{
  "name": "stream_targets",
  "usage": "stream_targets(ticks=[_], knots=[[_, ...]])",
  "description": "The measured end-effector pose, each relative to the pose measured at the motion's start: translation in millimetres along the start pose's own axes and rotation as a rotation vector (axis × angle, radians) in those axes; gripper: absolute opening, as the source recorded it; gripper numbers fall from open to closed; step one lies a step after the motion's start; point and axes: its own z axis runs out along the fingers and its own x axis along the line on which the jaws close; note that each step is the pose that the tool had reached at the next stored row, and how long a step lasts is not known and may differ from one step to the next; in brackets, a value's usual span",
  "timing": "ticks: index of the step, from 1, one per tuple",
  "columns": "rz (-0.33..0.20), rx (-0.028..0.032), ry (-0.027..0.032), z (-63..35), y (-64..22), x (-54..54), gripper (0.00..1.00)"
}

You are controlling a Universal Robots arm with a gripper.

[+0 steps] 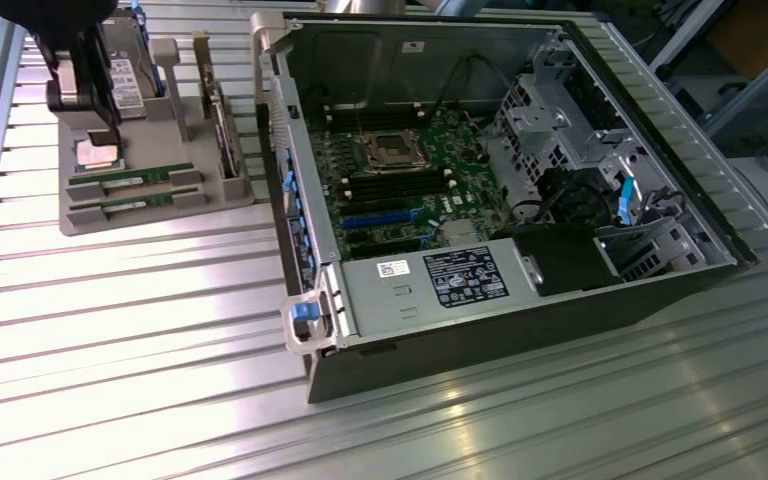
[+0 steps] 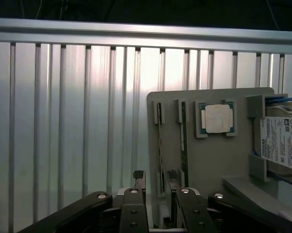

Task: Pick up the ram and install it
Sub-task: 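Pick up the ram and move it above insertion slot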

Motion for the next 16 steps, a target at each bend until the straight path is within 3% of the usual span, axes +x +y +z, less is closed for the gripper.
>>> stream_targets(ticks=[16], knots=[[-0.001, 0.0000, 0.0000, 7.8, -0.3, 0.2, 0.30]])
